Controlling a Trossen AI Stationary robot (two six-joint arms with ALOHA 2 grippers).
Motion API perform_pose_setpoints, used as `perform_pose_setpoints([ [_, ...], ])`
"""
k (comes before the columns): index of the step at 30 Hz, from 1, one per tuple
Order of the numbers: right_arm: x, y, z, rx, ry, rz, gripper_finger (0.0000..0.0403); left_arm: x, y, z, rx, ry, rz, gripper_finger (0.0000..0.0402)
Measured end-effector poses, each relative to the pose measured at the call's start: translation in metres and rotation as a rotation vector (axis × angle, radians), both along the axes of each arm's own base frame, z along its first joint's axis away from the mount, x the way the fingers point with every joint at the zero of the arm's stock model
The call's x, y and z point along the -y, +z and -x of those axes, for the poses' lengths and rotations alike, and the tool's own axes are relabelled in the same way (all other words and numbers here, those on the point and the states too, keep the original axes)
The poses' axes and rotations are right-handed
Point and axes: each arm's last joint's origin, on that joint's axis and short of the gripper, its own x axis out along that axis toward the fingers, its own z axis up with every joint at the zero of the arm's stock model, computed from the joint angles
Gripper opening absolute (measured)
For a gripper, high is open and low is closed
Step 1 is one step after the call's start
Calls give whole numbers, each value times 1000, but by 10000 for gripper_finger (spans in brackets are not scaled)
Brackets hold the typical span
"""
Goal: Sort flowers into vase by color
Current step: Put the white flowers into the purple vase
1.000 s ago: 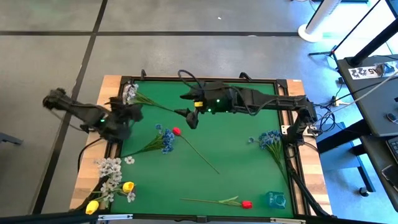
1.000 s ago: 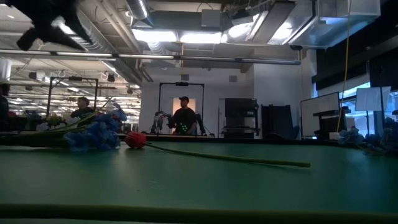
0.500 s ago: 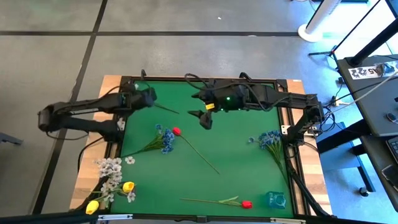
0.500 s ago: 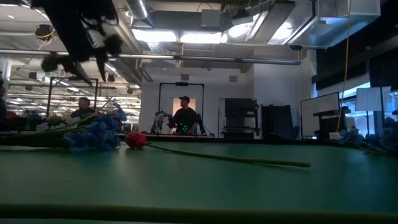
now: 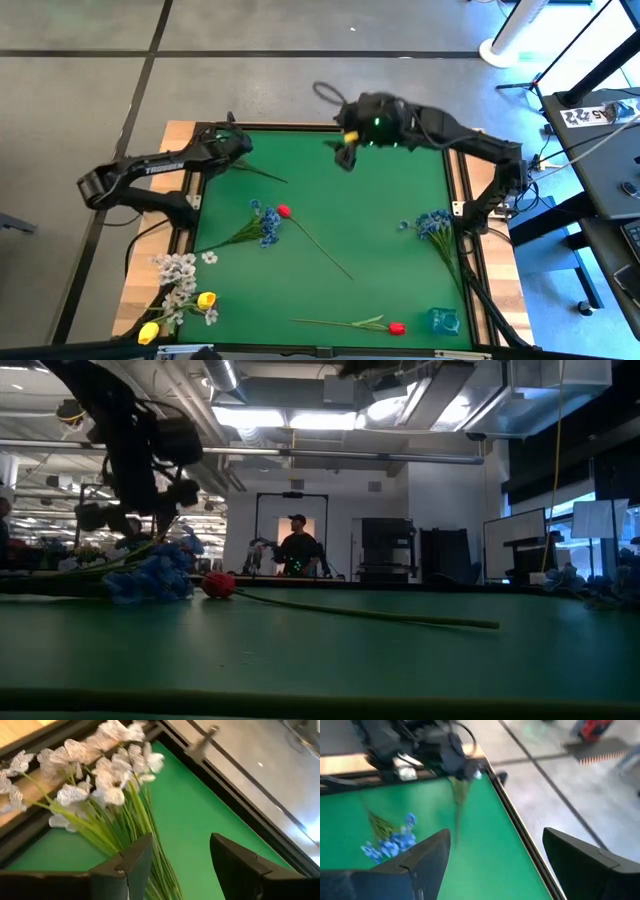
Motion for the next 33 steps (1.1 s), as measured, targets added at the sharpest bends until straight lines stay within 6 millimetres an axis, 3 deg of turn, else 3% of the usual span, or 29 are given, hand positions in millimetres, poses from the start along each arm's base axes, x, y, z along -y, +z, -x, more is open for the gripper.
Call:
perform_pose_setpoints([
  [8, 59, -8, 23, -62, -6, -118, 317, -22, -24, 2, 57, 177, 48, 178],
  [13, 77, -14, 37, -117, 41, -198, 317, -24, -52, -3, 50, 226, 183, 171],
  [17, 88, -13, 44, -101, 49, -230, 317, -33, -65, -13, 86, 233, 136, 157],
  [20, 91, -12, 47, -87, 69, -253, 317, -37, -61, -28, 174, 162, 134, 126],
  [26, 91, -13, 50, -87, 125, -300, 317, -39, -46, -48, 229, 55, 147, 14],
  [33, 74, 13, 75, -26, 168, -220, 317, -37, -24, -79, 326, -87, 19, 4],
])
